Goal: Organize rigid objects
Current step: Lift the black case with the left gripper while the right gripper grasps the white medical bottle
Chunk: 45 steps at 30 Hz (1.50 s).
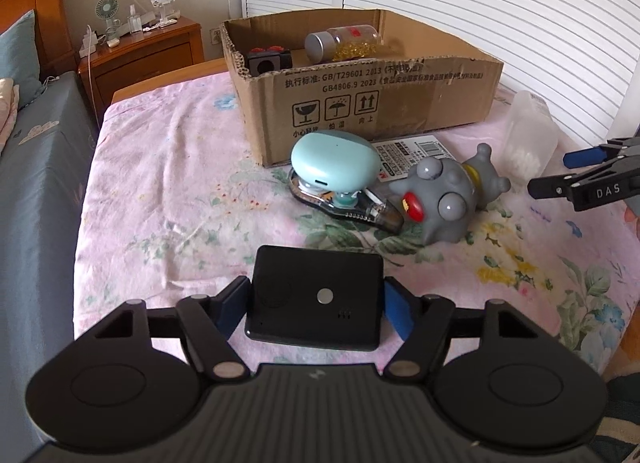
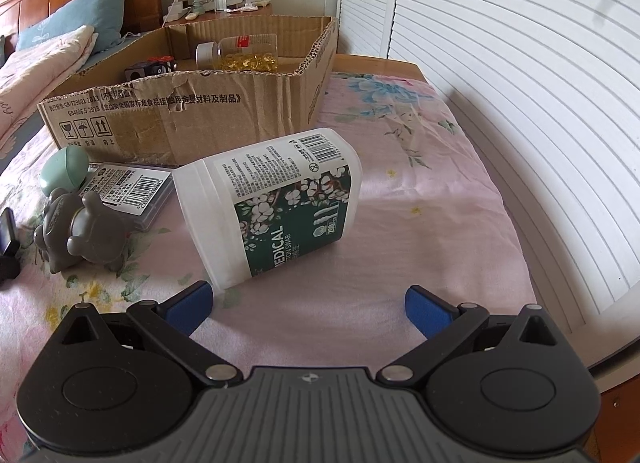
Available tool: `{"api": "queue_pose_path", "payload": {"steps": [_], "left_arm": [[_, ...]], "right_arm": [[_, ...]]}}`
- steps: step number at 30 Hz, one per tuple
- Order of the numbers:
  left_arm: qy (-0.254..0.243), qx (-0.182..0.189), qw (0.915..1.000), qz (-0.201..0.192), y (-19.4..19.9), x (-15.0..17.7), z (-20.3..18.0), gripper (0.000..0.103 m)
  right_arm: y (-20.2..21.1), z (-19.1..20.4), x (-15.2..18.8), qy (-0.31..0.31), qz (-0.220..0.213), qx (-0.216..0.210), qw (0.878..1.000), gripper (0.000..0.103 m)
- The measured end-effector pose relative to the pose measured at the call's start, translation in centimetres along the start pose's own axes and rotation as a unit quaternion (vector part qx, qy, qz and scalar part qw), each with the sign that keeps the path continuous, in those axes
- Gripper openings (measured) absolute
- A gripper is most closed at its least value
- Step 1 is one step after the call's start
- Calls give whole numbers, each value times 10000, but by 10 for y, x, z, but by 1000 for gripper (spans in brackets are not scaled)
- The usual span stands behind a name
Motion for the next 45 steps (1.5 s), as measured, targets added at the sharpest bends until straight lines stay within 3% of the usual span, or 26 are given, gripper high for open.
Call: {"api": "queue_pose_path", "payload": {"steps": [5,15,21,45], "left_arm": [[39,-20,10000,-16,2,2,2,70],[57,-50,10000,-29,0,-1,3,71],[31,-49,10000,6,-1,-2,3,71],[-202,91,9997,123,20,-10,-3,70]], "right_arm": [[-1,8,-4,315,68,-220,9992,103],[4,14,-32,896,-445,-503,9937,103],[4,23,-37,1209,-520,-447,9903,91],[24,27,-31,1454,-144,-554,9877,88]]}}
Point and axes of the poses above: each gripper's, at about its wrist camera, not at the fingertips, and y roughly against the way its jaws point, z to its left, x to its underside, the point moved 10 cm from there along -y, roughly the way its jaws point, and after that the axes turned 5 degrees about z, right-handed, at the moved point
